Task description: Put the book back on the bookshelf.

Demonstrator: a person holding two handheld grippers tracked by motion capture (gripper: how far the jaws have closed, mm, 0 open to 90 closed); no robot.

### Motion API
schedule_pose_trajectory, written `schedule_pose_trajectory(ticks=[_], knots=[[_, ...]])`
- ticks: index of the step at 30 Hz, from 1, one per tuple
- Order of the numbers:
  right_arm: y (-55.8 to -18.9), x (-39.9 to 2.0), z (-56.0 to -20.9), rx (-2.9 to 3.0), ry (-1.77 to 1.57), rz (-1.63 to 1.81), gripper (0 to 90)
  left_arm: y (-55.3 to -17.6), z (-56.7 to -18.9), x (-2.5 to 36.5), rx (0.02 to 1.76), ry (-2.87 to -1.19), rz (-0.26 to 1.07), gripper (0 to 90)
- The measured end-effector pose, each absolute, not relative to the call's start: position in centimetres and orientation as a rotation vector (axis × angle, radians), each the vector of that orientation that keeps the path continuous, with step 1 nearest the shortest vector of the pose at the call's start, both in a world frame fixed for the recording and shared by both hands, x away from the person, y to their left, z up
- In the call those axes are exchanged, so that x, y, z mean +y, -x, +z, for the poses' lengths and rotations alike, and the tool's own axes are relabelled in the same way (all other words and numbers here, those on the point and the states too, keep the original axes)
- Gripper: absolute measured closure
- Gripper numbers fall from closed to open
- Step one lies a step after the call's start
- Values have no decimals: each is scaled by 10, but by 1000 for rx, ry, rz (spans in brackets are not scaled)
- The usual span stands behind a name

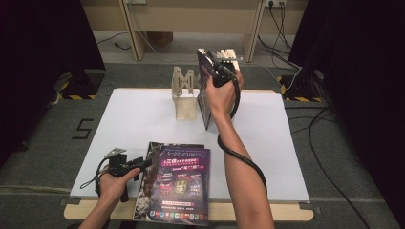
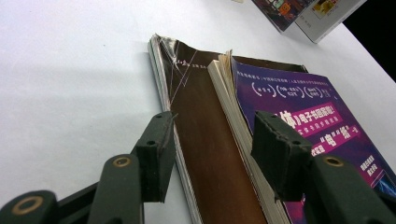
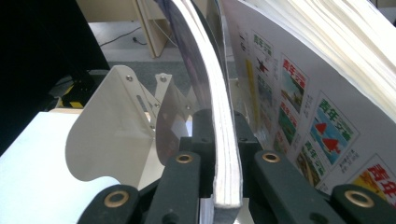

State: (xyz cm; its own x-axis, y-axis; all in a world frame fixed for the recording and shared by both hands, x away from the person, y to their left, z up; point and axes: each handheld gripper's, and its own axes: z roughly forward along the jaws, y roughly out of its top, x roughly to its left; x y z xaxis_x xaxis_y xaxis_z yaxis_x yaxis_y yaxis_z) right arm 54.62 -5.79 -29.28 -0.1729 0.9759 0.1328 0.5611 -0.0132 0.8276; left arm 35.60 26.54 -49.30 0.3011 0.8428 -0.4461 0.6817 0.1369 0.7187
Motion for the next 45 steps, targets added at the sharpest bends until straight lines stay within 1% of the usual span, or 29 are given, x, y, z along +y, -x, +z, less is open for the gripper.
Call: schedule_pose_trajectory(ticks=[2,5,14,26,45], knots=[[-545,-59,-293,1765,-1597,1061,835,-356,-493,265,1430,-1592,207,483],[-544,-62,-293,1760,-1595,1033,746,-355,-493,263,1425,-1594,207,483],[-535,-64,-293,1782,-1582,1024,688,-355,-493,261,1419,-1603,205,482],[-520,-71,-299,1793,-1595,1057,675,-354,-493,258,1418,-1606,206,481],[-490,-80,-296,1797,-1570,1138,667,-353,-492,257,1412,-1609,207,480]])
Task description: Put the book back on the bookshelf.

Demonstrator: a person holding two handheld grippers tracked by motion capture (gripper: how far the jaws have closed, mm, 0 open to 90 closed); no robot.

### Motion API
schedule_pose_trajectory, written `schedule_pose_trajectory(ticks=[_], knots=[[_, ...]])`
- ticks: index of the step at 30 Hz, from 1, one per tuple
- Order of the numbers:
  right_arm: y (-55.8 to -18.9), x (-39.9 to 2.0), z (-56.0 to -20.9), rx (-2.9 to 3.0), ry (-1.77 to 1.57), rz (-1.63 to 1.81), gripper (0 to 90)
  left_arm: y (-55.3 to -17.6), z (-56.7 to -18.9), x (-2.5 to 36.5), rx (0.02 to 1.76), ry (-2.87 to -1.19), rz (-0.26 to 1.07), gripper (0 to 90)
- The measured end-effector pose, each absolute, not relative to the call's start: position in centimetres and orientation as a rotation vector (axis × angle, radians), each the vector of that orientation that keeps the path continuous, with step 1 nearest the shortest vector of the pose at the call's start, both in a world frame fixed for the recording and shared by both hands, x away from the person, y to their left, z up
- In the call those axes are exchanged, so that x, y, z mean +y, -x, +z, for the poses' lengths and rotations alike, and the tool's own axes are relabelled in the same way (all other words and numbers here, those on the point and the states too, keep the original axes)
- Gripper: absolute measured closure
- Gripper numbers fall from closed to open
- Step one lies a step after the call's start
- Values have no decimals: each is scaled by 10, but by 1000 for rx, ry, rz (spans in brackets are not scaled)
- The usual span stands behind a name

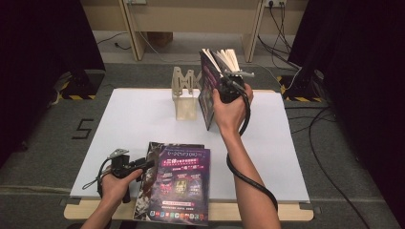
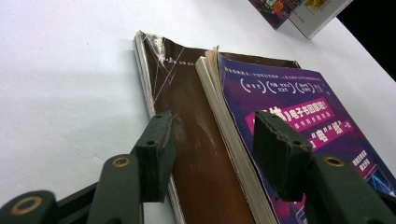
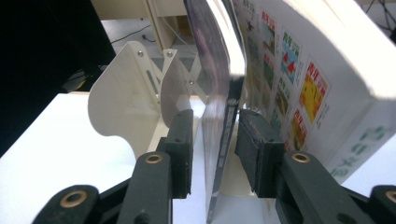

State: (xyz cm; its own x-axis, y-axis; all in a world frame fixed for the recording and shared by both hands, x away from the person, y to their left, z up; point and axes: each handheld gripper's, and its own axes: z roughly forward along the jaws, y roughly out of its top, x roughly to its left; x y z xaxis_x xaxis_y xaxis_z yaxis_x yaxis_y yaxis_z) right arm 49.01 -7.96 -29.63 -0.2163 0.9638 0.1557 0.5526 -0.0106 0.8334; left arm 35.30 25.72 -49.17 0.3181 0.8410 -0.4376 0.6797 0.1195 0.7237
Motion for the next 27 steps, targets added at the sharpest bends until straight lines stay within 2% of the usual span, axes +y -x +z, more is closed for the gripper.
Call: schedule_pose_trajectory(ticks=[27], knots=[[-456,-105,-313,1885,-1585,1149,645,-356,-487,253,1395,-1606,200,491]])
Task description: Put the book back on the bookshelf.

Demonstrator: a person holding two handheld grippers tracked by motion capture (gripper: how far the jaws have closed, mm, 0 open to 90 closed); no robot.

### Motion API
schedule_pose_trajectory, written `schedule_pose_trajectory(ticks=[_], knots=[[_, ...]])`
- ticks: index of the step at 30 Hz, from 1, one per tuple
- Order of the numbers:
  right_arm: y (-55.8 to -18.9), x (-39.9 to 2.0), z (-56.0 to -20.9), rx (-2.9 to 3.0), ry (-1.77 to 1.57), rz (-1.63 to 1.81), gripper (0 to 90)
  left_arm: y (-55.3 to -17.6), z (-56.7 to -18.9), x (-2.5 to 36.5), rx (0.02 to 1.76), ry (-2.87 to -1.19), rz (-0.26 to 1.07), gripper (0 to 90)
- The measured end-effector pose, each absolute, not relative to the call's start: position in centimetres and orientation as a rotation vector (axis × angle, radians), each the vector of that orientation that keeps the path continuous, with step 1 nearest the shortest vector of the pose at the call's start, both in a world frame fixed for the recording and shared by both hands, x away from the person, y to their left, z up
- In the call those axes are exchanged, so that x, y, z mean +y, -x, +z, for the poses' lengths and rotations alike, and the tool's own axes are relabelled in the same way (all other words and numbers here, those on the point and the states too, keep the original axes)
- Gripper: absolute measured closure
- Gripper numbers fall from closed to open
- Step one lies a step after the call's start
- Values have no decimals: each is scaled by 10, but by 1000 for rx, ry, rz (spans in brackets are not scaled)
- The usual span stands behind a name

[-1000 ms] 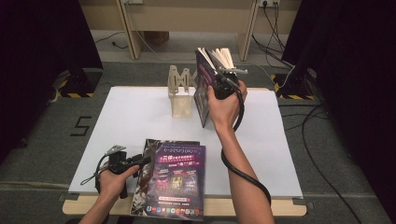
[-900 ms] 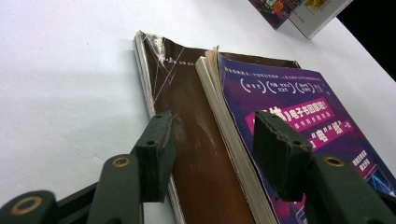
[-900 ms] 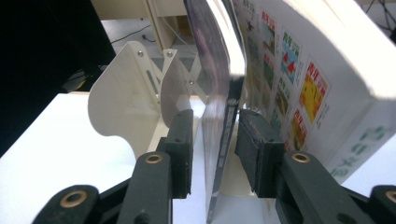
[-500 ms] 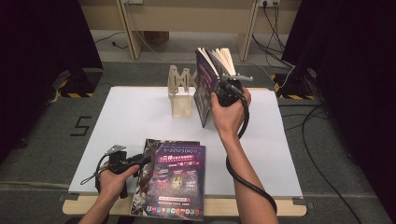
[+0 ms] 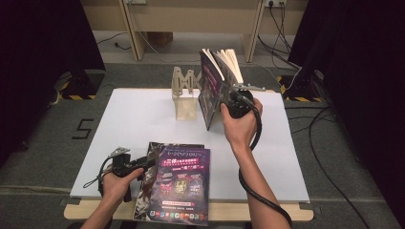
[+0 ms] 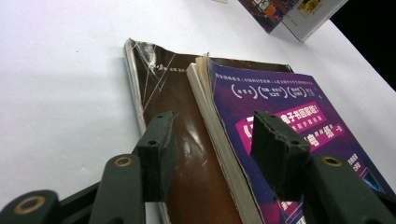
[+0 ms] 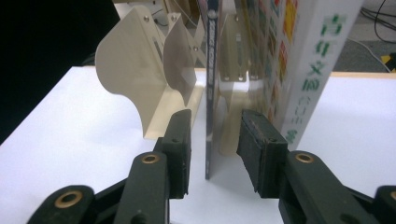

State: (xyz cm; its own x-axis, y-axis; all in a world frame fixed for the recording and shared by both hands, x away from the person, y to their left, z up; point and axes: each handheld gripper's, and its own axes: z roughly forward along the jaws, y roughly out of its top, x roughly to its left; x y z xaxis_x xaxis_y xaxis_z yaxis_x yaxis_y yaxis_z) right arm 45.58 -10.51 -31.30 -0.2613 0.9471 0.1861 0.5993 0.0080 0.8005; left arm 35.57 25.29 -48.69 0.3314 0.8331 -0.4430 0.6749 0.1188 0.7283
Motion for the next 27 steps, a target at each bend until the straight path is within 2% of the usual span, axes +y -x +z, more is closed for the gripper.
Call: schedule_pose_trajectory(ticks=[11,27], knots=[[-443,-112,-341,1969,-1623,1098,630,-362,-481,243,1368,-1629,168,498],[-426,-104,-410,2163,-1715,974,608,-367,-491,230,1378,-1693,144,468]])
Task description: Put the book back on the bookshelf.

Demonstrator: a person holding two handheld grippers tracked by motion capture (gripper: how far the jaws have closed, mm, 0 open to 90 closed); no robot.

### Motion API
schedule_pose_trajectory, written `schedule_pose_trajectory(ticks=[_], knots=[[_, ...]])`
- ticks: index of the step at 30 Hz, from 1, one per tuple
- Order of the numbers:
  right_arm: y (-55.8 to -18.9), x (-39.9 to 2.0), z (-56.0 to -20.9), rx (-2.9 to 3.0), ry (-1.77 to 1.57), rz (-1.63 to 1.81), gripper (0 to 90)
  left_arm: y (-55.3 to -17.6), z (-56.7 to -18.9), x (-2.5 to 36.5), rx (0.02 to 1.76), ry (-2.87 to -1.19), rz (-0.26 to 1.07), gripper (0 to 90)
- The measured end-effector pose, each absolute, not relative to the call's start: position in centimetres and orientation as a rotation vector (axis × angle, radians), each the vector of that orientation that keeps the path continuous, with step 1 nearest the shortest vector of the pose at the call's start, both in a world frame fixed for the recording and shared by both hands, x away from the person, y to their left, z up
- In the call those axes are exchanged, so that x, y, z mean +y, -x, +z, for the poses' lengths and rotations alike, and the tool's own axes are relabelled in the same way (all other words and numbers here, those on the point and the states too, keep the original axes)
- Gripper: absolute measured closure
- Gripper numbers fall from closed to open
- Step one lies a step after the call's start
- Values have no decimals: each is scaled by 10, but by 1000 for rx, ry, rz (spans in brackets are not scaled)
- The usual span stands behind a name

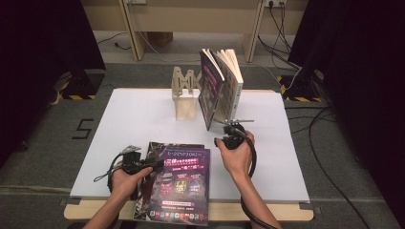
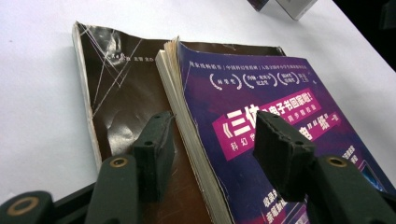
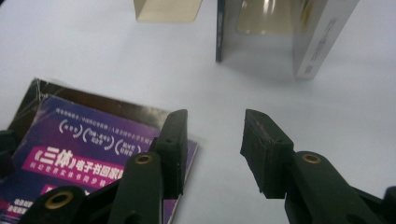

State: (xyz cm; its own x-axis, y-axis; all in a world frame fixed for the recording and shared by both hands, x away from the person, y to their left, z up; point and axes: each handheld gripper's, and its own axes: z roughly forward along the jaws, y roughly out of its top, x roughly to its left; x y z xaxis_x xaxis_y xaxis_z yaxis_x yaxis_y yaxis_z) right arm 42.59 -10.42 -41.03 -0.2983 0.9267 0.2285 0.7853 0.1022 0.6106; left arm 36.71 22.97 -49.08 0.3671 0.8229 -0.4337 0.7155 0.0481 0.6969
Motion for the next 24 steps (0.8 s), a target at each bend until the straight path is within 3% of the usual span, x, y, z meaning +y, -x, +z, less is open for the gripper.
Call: schedule_pose_trajectory(ticks=[24], knots=[[-411,-79,-460,2346,-1741,914,584,-363,-495,227,1373,-1694,120,469]])
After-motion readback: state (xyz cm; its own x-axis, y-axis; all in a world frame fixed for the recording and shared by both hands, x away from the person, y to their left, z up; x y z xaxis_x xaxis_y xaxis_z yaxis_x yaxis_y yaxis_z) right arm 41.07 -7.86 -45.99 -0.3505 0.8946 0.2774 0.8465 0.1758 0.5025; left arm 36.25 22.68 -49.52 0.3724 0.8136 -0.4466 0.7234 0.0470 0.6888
